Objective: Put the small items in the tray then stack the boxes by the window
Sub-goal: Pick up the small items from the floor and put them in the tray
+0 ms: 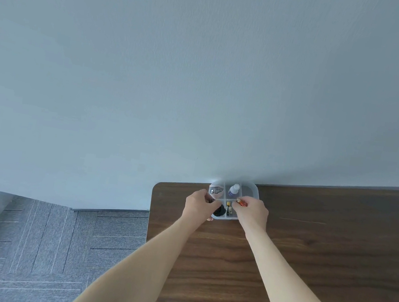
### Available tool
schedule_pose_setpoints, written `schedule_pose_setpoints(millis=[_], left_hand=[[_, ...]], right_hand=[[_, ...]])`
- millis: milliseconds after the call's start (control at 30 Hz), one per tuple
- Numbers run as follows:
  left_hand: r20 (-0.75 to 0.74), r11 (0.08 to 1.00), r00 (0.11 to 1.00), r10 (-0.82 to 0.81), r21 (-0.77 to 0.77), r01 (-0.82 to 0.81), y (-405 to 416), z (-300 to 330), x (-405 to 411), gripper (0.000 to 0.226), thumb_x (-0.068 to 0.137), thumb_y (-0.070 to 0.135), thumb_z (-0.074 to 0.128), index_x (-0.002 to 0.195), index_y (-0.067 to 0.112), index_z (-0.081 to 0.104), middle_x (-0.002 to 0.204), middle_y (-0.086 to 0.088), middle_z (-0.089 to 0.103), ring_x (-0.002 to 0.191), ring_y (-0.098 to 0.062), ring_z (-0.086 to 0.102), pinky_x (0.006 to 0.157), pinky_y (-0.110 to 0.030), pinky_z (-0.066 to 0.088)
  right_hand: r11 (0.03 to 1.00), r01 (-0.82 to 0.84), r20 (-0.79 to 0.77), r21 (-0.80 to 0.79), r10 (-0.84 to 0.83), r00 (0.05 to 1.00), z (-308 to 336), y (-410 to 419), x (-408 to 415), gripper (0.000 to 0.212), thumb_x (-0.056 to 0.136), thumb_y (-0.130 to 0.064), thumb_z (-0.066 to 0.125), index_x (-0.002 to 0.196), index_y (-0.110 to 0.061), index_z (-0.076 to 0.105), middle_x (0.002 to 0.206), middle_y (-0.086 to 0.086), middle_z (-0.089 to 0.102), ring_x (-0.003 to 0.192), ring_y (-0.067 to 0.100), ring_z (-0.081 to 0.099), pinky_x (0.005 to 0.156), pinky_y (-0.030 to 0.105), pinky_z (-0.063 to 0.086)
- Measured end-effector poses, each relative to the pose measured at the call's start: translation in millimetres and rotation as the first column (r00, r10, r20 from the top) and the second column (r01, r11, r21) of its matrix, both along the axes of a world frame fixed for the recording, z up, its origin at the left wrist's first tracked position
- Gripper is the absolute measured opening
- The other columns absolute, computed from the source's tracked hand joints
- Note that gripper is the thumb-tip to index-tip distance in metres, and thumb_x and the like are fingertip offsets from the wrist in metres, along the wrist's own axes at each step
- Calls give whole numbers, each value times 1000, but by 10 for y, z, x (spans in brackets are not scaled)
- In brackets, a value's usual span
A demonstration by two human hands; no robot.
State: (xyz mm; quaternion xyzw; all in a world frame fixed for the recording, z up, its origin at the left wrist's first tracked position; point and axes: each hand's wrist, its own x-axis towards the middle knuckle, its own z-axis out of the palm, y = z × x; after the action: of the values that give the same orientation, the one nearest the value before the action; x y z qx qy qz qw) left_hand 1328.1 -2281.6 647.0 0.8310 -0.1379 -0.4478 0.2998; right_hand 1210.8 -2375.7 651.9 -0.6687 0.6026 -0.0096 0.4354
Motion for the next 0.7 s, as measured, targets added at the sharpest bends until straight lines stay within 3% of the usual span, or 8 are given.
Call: schedule_pose_setpoints(millis=[133, 233, 367, 467, 633, 700], left_hand=[[-14, 999, 1000, 20, -31, -20, 3, -40, -11, 28, 88, 35, 69, 103, 12, 64, 100, -2, 68, 54, -16, 69, 60, -22, 50], [5, 999, 1000, 31, -24, -31, 1, -72, 1, 25, 89, 41, 67, 92, 17, 61, 104, -5, 72, 54, -14, 69, 60, -23, 53], [-13, 998, 998, 60, -10, -60, 1, -93, -3, 41, 85, 57, 66, 93, 17, 62, 92, -4, 73, 54, -15, 68, 70, -32, 59], [-59, 996, 994, 89, 5, -89, -4, -116, -5, 45, 84, 57, 68, 99, 15, 62, 87, -5, 72, 54, -16, 69, 77, -37, 63], [-71, 996, 994, 83, 27, -81, -40, -40, -61, 49, 90, 59, 60, 107, 14, 57, 96, -9, 71, 62, -19, 68, 61, -30, 62], [-49, 995, 994, 96, 41, -94, -32, -20, -84, 52, 92, 63, 48, 109, 15, 54, 99, -9, 69, 73, -23, 70, 65, -34, 62]], right_hand=[[1000, -10, -43, -8, 10, 999, -31, -37, -37, 20, 86, -15, 66, 102, -13, 77, 104, 3, 76, 103, 25, 68, 84, 28, 49], [1000, 14, -81, -4, -15, 997, -53, -65, -65, 25, 85, -14, 64, 106, -13, 77, 110, 3, 75, 108, 26, 66, 89, 31, 51], [999, 37, -82, 40, -34, 996, -97, -99, -134, 21, 86, -16, 62, 97, -17, 80, 103, 4, 77, 94, 28, 72, 87, 41, 59], [998, 22, -73, 54, -18, 997, -132, -129, -176, 24, 88, -24, 54, 90, -22, 78, 95, 2, 76, 88, 27, 73, 83, 42, 61], [998, -46, 8, 47, 46, 999, -35, -92, -223, 29, 97, -31, 50, 106, -17, 73, 100, 1, 74, 87, 20, 71, 83, 40, 60], [997, -50, 45, 62, 47, 998, -26, -66, -284, 26, 98, -31, 50, 106, -18, 72, 98, 1, 73, 80, 16, 71, 79, 38, 62]])
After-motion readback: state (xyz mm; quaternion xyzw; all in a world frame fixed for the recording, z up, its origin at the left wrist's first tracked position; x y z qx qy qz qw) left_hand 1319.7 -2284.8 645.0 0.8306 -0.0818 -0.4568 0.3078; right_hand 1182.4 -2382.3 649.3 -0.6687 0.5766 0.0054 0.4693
